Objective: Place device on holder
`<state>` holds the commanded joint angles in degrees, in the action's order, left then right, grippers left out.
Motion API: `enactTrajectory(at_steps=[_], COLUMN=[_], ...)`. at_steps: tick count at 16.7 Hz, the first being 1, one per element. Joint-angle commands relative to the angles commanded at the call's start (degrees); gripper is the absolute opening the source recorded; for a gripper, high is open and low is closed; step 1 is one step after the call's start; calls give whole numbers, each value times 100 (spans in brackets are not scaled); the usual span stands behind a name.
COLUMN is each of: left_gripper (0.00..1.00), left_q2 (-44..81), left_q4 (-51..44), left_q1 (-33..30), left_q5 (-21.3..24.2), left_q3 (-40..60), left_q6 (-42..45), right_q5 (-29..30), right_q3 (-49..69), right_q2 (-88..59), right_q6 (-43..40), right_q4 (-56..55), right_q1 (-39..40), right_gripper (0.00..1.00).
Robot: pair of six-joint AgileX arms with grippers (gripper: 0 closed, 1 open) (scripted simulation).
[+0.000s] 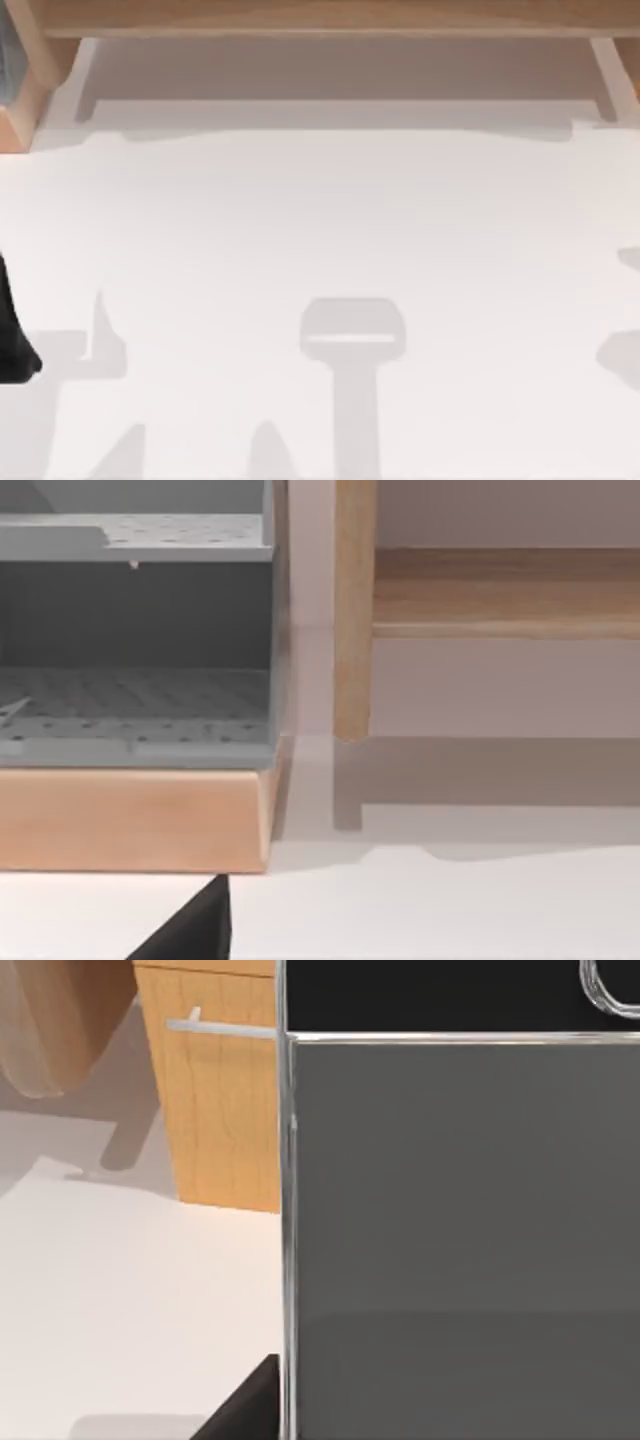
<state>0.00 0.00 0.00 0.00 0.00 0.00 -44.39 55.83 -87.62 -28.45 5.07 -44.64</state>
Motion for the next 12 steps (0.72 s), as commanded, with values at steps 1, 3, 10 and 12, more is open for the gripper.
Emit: enactTrajectory(at_steps=[1, 3, 10, 12], left_gripper=[100, 100, 100, 100], left_q2=[0, 0, 0, 0], left_q4=[0, 0, 0, 0], left_q1=[0, 0, 0, 0], left_q5=[0, 0, 0, 0], left_q3=[0, 0, 0, 0], left_q6=[0, 0, 0, 0], right_q5=[-24, -67, 535, 617], right_q3=[-3, 8, 133, 162], right_q2=[-4, -10, -256, -464], right_q6=[65, 259, 205, 247], right_q4=[0, -8, -375, -575], right_q1=[-21, -57, 404, 515], right_gripper=[0, 0, 0, 0])
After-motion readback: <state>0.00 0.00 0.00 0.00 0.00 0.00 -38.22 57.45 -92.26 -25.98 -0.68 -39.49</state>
